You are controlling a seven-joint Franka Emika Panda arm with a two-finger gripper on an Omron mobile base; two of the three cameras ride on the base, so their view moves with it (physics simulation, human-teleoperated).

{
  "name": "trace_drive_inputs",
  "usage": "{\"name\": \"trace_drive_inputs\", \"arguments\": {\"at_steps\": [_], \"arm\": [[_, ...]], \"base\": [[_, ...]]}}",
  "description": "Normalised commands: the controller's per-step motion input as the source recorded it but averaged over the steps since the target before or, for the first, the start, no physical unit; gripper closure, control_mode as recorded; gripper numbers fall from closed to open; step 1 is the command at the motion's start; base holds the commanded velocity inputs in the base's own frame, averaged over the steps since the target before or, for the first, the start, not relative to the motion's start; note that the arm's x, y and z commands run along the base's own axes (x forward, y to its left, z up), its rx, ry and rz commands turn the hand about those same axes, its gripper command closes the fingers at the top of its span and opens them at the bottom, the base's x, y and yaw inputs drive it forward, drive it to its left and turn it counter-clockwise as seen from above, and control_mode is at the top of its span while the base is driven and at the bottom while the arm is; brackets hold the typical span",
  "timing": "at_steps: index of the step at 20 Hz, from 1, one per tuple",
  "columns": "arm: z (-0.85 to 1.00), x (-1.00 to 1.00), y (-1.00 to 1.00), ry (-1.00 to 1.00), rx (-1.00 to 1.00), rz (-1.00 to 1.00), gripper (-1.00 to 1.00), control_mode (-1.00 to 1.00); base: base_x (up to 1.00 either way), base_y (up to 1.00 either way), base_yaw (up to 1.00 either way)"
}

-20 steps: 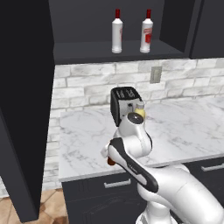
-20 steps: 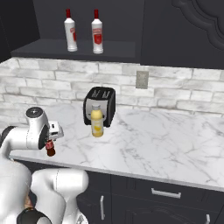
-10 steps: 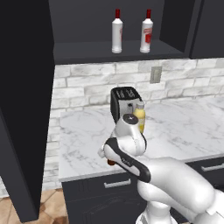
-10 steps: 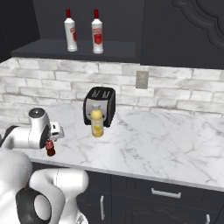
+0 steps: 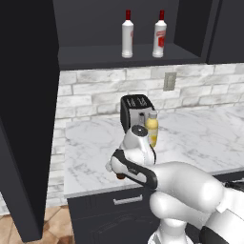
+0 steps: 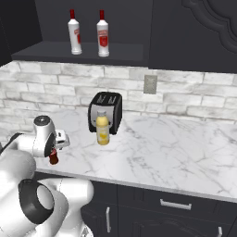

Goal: Sort all alcoholic drinks to one cabinet, and non-alcoholic drinks to the other.

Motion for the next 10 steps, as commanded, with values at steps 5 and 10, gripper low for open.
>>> {"name": "trace_drive_inputs", "arguments": {"at_steps": [5, 10], "arm": [[-0.32, 0.25, 0.11, 0.0, 0.0, 0.0, 1.0, -1.0], [-0.31, 0.21, 0.06, -0.01, 0.0, 0.0, 1.0, -1.0]], "base": [[0.0, 0.0, 0.0], [0.0, 0.0, 0.0]]}}
